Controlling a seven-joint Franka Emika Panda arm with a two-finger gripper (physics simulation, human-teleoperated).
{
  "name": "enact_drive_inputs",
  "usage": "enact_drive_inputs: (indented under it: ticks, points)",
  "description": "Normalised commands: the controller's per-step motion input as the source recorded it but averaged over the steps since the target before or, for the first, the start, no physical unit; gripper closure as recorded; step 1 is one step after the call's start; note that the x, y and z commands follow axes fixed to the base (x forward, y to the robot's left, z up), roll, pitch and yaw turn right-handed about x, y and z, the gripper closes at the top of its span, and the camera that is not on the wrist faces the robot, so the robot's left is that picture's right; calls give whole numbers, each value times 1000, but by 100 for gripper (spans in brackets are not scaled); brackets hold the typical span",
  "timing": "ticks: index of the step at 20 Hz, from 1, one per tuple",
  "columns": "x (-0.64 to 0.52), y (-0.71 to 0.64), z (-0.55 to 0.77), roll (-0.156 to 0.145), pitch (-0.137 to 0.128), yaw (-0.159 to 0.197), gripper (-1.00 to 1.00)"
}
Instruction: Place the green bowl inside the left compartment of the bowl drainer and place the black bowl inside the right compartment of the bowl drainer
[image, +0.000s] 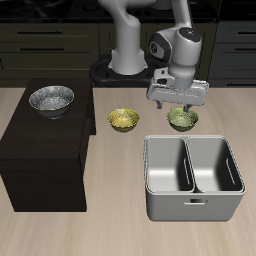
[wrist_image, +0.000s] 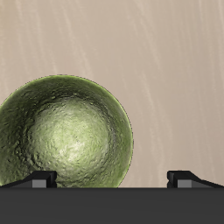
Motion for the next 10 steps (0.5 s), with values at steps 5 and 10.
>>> enact_drive_inputs:
  ticks: [5, 10]
  points:
    - [87, -92, -184, -28, 48, -13, -100]
    - [43, -71, -179, 19, 38, -12, -100]
